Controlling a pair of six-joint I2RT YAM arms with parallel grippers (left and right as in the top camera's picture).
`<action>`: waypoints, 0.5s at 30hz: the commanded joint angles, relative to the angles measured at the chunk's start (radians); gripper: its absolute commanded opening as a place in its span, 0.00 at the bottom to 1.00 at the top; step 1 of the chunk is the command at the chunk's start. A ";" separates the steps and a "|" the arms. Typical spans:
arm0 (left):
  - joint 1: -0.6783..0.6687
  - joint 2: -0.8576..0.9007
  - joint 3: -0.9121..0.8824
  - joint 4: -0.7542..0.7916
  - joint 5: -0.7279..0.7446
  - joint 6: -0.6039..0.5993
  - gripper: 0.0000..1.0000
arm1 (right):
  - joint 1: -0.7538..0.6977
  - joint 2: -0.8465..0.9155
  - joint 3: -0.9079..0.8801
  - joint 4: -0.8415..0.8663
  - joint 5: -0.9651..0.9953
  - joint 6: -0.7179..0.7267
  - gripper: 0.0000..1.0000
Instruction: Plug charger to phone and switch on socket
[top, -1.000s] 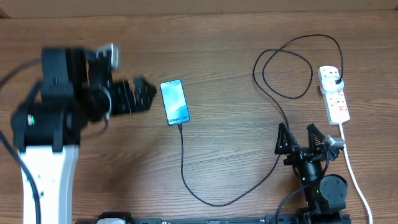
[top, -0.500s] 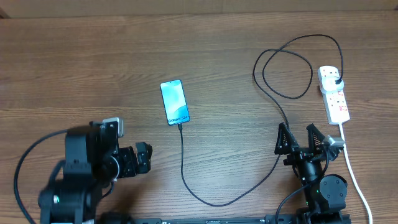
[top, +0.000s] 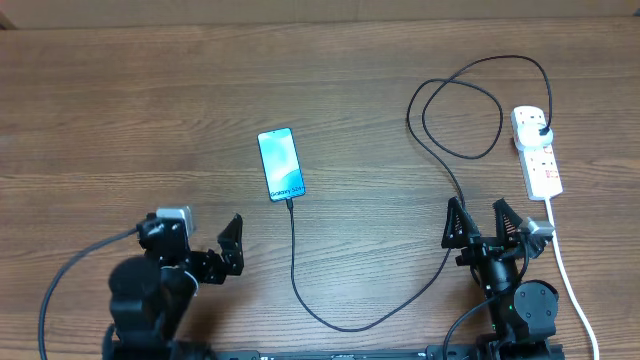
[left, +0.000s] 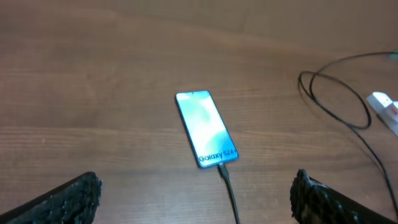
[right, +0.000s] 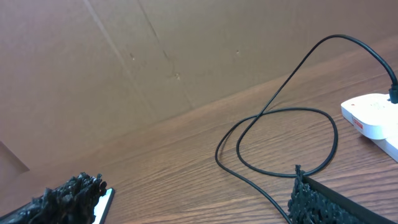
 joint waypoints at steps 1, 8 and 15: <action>0.011 -0.078 -0.092 0.074 -0.010 0.055 1.00 | 0.005 -0.010 -0.011 0.006 -0.001 -0.003 1.00; 0.011 -0.251 -0.254 0.219 -0.013 0.058 1.00 | 0.005 -0.010 -0.011 0.006 -0.001 -0.003 1.00; 0.011 -0.337 -0.298 0.265 -0.039 0.131 1.00 | 0.005 -0.010 -0.011 0.006 -0.001 -0.003 1.00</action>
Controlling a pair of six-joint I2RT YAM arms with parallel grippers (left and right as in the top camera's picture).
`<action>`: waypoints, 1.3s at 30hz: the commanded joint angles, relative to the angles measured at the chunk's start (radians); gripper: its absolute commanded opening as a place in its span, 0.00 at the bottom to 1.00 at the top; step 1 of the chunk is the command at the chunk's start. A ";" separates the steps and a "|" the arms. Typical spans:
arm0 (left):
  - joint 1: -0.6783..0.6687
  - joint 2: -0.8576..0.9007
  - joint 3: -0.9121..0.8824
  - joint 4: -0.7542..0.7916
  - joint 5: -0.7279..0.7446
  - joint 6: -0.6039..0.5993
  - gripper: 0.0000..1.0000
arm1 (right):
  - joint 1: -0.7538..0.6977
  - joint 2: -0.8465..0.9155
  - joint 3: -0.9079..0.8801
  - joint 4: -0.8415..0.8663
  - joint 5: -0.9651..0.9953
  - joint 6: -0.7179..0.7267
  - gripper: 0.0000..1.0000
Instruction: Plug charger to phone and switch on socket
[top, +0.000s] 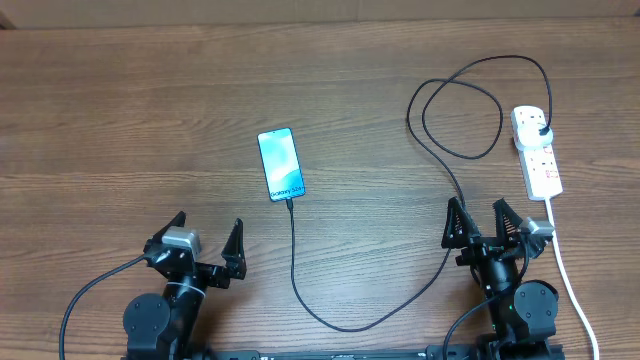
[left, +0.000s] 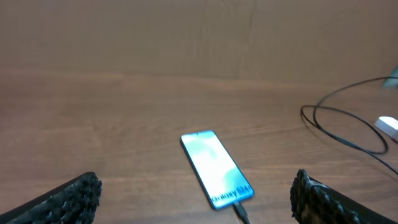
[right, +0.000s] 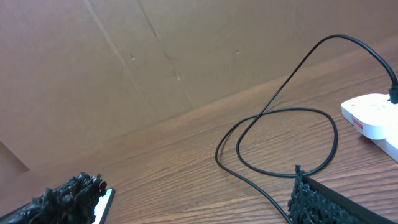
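A phone (top: 281, 164) with a lit blue screen lies flat mid-table, also seen as the phone (left: 217, 168) ahead of my left wrist. A black charger cable (top: 300, 275) is plugged into its near end and runs in loops to a white socket strip (top: 536, 150) at the right, where its plug sits. The cable loop (right: 280, 140) and strip end (right: 373, 118) show in the right wrist view. My left gripper (top: 206, 240) stands open near the front edge, left of the cable. My right gripper (top: 478, 222) stands open near the front, left of the strip.
The strip's white lead (top: 570, 280) trails off the front right edge of the wooden table (top: 120, 120). A brown cardboard wall (right: 124, 50) stands behind the table.
My left arm has drawn back toward its base and levelled out, so its camera now looks along the table at the phone. The phone, cable and right arm are unchanged.
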 joint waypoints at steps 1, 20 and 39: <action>0.011 -0.018 -0.022 0.058 -0.021 0.092 0.99 | 0.005 -0.010 -0.011 0.006 -0.001 -0.003 1.00; 0.011 -0.018 -0.204 0.408 -0.021 0.245 1.00 | 0.005 -0.010 -0.011 0.006 -0.001 -0.003 1.00; 0.011 -0.017 -0.204 0.269 -0.021 0.291 1.00 | 0.005 -0.010 -0.011 0.006 -0.001 -0.003 1.00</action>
